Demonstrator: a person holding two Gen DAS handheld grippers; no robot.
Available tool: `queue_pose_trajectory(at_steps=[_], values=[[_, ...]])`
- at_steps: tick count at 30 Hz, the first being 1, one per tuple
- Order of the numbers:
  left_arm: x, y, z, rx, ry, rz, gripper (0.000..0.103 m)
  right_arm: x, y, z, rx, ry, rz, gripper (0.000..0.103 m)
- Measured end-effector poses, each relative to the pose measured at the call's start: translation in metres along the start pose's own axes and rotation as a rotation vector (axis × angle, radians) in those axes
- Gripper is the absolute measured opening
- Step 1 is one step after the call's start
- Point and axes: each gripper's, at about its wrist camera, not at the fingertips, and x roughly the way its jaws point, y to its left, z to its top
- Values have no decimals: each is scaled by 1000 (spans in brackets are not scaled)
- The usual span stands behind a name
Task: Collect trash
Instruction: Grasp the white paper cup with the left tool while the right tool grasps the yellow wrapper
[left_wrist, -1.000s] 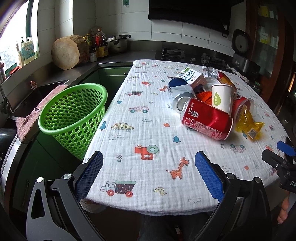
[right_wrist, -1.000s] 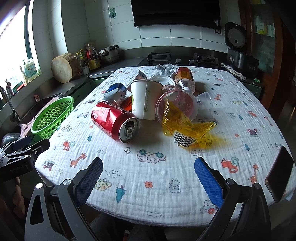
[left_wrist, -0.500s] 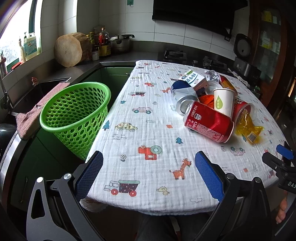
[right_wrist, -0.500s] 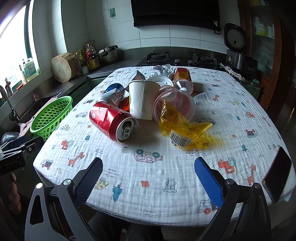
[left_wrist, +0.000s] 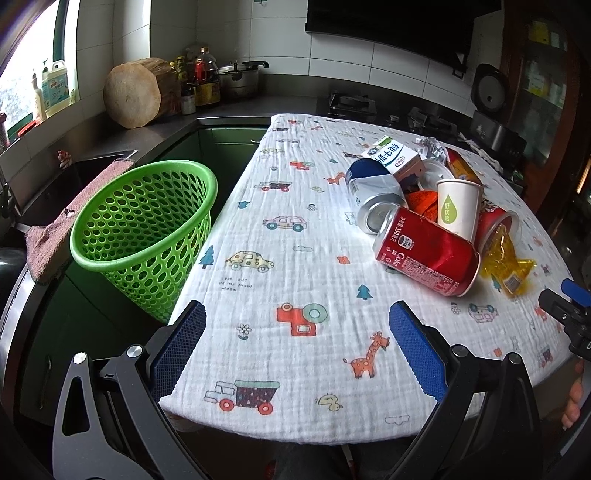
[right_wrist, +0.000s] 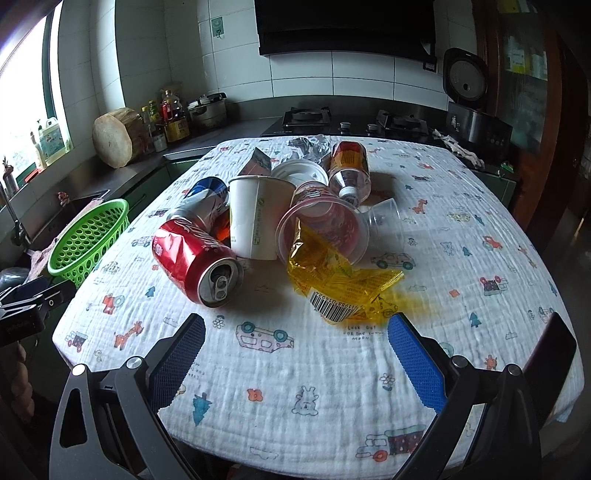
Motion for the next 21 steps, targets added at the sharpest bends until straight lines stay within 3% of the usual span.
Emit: queue_pose_trajectory(at_steps=[10, 21], values=[[12, -8, 16, 28, 3, -7, 98, 26, -24, 6, -6, 43, 7, 96], [23, -16, 25, 39, 17, -37, 98, 52, -21, 24, -173, 83, 43, 95]])
